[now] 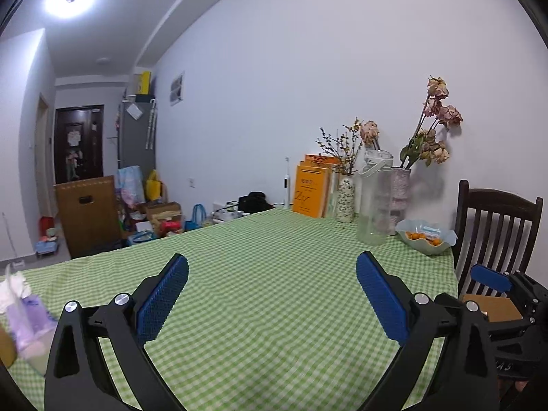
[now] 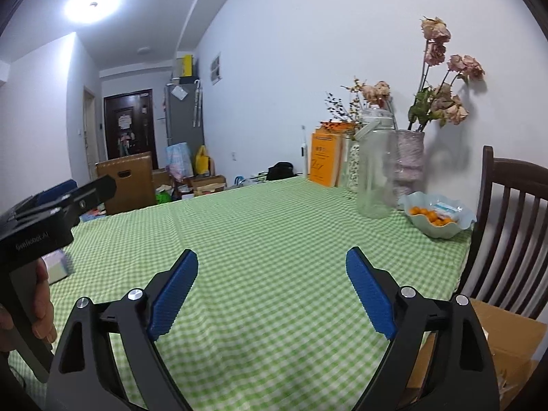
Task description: Collect trash
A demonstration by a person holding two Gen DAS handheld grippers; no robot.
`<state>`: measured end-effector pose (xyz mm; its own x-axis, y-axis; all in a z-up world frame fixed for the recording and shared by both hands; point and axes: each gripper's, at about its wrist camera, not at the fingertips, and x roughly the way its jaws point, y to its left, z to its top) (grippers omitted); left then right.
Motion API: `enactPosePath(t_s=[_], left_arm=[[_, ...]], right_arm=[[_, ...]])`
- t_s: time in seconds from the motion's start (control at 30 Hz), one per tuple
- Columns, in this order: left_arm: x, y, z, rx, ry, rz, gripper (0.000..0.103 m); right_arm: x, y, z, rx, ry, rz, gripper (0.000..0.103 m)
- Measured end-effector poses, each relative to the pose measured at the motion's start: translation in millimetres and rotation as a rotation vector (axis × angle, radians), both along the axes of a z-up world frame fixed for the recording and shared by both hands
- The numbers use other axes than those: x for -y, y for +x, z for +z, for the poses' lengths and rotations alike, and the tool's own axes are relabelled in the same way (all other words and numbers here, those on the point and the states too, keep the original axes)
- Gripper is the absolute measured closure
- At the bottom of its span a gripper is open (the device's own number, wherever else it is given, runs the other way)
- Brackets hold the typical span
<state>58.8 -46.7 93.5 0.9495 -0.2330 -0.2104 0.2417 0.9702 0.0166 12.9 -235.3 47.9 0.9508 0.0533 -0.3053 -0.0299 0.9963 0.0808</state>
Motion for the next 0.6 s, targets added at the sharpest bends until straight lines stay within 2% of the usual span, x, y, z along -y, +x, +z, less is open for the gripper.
enactPosePath(t_s=[0.3, 0.47, 0.6], left_arm=[[-16, -43, -25, -0.031, -0.027, 0.094, 0.008], [-24, -63, -44, -0.038, -0.014, 0.126, 0.008], [-27, -64, -57, -0.036, 0.011, 0.139, 0.008]], right_arm=[[-19, -39, -14, 0.012, 0.020, 0.051, 0.018], [-29, -53, -25, 0.016, 0.020, 0.073, 0.017], [-38, -54, -32, 0.018, 0.014, 0.069, 0.017]])
